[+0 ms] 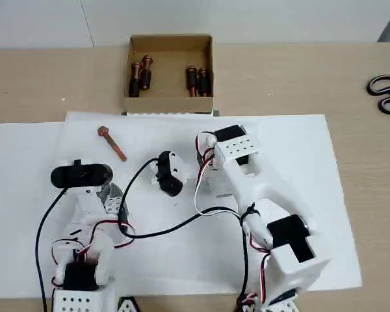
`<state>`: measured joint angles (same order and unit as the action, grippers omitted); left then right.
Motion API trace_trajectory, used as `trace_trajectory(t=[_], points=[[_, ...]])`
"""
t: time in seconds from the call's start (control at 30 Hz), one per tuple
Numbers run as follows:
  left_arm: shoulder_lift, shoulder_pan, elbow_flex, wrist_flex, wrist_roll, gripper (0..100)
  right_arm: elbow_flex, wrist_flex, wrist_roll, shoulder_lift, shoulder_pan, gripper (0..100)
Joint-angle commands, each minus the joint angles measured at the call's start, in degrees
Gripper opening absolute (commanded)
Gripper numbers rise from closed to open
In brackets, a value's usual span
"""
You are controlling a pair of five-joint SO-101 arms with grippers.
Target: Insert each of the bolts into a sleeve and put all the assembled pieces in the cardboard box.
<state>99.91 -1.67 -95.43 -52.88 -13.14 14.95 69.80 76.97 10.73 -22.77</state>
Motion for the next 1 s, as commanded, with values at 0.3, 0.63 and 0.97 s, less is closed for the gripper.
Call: trace_trajectory(t=[0.3, 0.63, 0.97], points=[[0.62, 0.18, 0.48, 1.58, -0.53, 1, -0.18, -0.92, 0.26, -0.40, 1.71, 7.6], [0.62, 0.18, 0.48, 1.58, -0.53, 1, -0.18, -0.92, -1.76, -0.40, 1.54, 5.8], [0.62, 0.18, 0.48, 1.58, -0.53, 1, -10.29, 0.84, -10.02, -0.40, 1.36, 1.2]])
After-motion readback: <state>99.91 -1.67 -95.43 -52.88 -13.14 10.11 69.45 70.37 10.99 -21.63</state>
